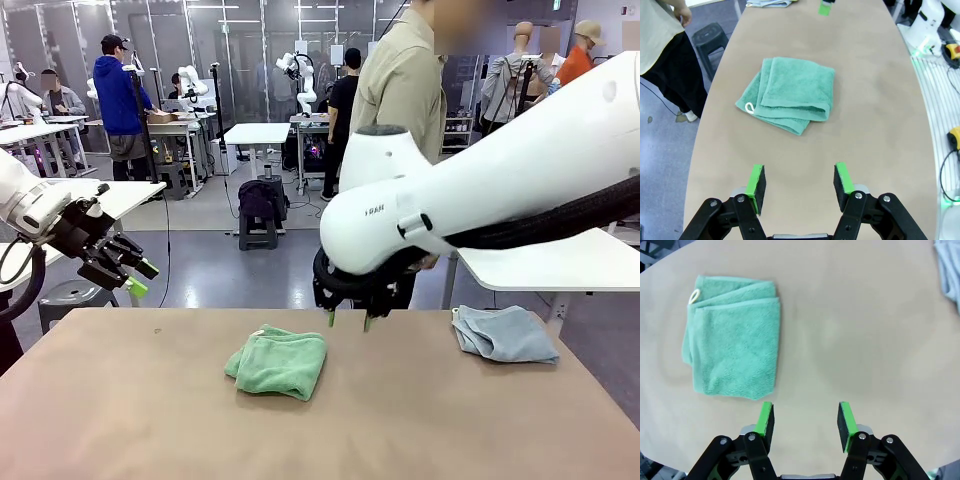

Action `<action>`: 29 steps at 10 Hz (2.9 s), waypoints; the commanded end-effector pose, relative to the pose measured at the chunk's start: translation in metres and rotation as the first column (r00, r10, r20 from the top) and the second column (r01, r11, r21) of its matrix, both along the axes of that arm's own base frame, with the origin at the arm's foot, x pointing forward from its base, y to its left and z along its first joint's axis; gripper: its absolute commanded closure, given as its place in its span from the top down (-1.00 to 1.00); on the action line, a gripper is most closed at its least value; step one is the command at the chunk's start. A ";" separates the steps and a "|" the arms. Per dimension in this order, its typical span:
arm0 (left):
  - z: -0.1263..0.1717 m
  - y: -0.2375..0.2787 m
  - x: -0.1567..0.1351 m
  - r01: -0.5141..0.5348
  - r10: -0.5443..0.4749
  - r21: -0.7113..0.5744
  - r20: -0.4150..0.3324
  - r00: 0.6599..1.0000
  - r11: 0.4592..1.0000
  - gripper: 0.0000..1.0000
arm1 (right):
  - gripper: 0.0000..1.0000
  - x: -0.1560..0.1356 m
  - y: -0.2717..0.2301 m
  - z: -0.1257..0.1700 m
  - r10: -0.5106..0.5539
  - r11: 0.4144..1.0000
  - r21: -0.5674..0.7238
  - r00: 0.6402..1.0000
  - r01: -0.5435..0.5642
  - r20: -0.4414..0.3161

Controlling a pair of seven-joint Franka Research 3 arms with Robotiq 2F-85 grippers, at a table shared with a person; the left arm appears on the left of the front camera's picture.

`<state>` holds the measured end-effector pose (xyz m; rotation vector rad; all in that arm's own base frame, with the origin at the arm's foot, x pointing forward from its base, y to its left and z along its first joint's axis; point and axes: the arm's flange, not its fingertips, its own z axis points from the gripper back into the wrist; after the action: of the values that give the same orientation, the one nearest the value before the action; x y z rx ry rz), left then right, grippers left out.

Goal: Fold the towels and place them in the basket.
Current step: Stack the folded Towel with hook on the right side of the table.

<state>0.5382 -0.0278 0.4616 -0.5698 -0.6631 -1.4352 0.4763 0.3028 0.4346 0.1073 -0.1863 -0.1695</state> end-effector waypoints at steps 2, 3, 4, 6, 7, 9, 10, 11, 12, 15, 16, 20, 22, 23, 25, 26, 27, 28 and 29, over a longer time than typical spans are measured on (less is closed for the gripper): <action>0.002 0.001 -0.002 0.000 0.000 -0.002 0.003 1.000 1.000 0.40 | 0.30 -0.019 0.023 -0.050 -0.128 0.985 0.121 0.991 0.125 0.023; 0.002 0.001 -0.002 0.000 0.000 -0.002 0.003 1.000 1.000 0.40 | 0.30 -0.018 0.031 -0.068 -0.176 0.976 0.130 0.984 0.173 0.013; 0.002 0.001 -0.002 0.000 0.000 -0.002 0.003 1.000 1.000 0.40 | 0.30 -0.018 0.035 -0.080 -0.177 0.975 0.142 0.984 0.173 0.014; 0.002 0.001 -0.002 0.000 0.000 -0.002 0.003 1.000 1.000 0.40 | 0.30 -0.014 0.045 -0.101 -0.208 0.961 0.194 0.978 0.199 0.024; 0.002 0.001 -0.002 0.000 0.000 -0.002 0.003 1.000 1.000 0.40 | 0.30 -0.011 0.050 -0.111 -0.237 0.951 0.212 0.971 0.224 0.040; 0.002 0.001 -0.002 0.000 0.000 -0.002 0.003 1.000 1.000 0.40 | 0.30 -0.003 0.053 -0.125 -0.309 0.937 0.194 0.948 0.290 0.077; 0.002 0.001 -0.002 0.000 0.000 -0.002 0.003 1.000 1.000 0.40 | 0.30 -0.001 0.053 -0.126 -0.331 0.932 0.183 0.940 0.311 0.086; 0.002 0.001 -0.002 0.000 0.000 -0.002 0.003 1.000 1.000 0.40 | 0.30 0.001 0.053 -0.127 -0.344 0.930 0.173 0.933 0.324 0.103; 0.002 0.001 -0.002 0.000 0.000 -0.002 0.003 1.000 1.000 0.40 | 0.30 0.004 0.054 -0.126 -0.346 0.930 0.174 0.931 0.325 0.113; 0.002 0.001 -0.002 0.000 0.000 -0.002 0.003 1.000 1.000 0.40 | 0.30 0.013 0.057 -0.131 -0.354 0.923 0.200 0.930 0.330 0.097; 0.002 0.001 -0.002 0.000 0.000 -0.002 0.003 1.000 1.000 0.40 | 0.30 0.016 0.058 -0.133 -0.355 0.922 0.197 0.930 0.333 0.093; 0.002 0.001 -0.002 0.000 0.000 -0.002 0.003 1.000 1.000 0.40 | -0.10 0.019 0.057 -0.136 -0.304 0.940 0.202 0.945 0.276 0.123; 0.002 0.001 -0.002 0.000 0.000 -0.002 0.003 1.000 1.000 0.40 | -0.50 0.020 0.056 -0.137 -0.294 0.943 0.201 0.946 0.265 0.133; 0.002 0.001 -0.002 0.000 0.000 -0.002 0.003 1.000 1.000 0.40 | -0.20 0.020 0.056 -0.138 -0.293 0.944 0.195 0.947 0.265 0.134; 0.002 0.001 -0.002 0.000 0.000 -0.002 0.003 1.000 1.000 0.40 | -0.60 0.021 0.056 -0.140 -0.286 0.948 0.185 0.949 0.259 0.133; 0.002 0.001 -0.002 0.000 0.000 -0.002 0.003 1.000 1.000 0.40 | -1.00 0.022 0.056 -0.141 -0.285 0.949 0.179 0.950 0.260 0.130; 0.002 0.001 -0.002 0.000 0.000 -0.002 0.003 1.000 1.000 0.40 | -1.00 0.023 0.056 -0.141 -0.275 0.952 0.174 0.952 0.251 0.131; 0.002 0.001 -0.002 0.000 0.000 -0.002 0.003 1.000 1.000 0.40 | -1.00 0.023 0.056 -0.141 -0.262 0.956 0.171 0.956 0.239 0.131; 0.002 0.001 -0.002 0.000 0.000 -0.002 0.003 1.000 1.000 0.40 | -1.00 0.024 0.056 -0.141 -0.264 0.955 0.178 0.956 0.239 0.132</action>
<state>0.5382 -0.0279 0.4617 -0.5697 -0.6632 -1.4354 0.4989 0.3533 0.2993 0.2473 -0.3010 -0.4346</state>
